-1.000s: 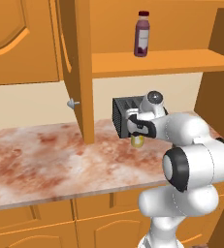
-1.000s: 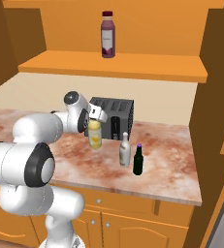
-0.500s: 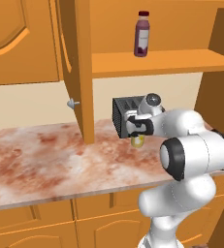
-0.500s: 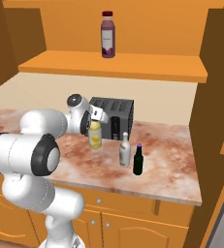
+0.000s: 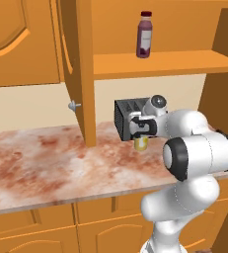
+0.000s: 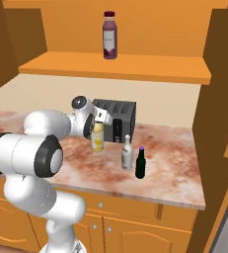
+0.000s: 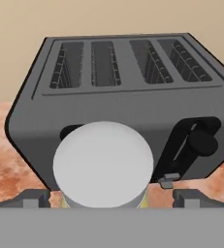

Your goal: Sort all alcoholic drinks to one cabinet, and non-alcoholic drinks to the other.

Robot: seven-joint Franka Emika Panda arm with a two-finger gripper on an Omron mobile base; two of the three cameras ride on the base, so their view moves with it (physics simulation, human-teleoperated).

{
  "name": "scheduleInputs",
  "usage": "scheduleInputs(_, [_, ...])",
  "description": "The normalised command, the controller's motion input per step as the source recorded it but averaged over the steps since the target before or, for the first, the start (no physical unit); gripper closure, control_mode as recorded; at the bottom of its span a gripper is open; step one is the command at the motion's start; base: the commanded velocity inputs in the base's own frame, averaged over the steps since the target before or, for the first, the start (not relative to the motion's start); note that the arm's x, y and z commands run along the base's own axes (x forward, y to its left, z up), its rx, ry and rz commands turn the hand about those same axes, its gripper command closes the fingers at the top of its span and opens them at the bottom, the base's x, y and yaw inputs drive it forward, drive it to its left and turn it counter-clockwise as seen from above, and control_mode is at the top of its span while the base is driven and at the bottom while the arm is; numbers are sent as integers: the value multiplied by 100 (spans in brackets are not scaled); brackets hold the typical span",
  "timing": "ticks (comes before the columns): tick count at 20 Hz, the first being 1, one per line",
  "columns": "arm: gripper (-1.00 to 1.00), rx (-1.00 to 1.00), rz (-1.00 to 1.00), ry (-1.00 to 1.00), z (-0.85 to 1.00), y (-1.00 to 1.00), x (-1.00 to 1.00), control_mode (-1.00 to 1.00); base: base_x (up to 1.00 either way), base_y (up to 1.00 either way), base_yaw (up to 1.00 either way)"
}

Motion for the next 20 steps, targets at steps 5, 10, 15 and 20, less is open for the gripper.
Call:
scheduleInputs(5, [-100,0,3,0,-18,-2,14,-100,0,0,0])
scheduleInputs(10, [100,0,3,0,-38,0,3,-100,0,0,0])
scheduleInputs(15, [100,0,1,0,-10,0,0,-100,0,0,0])
scheduleInputs(20, [100,0,0,0,-4,0,-1,-100,0,0,0])
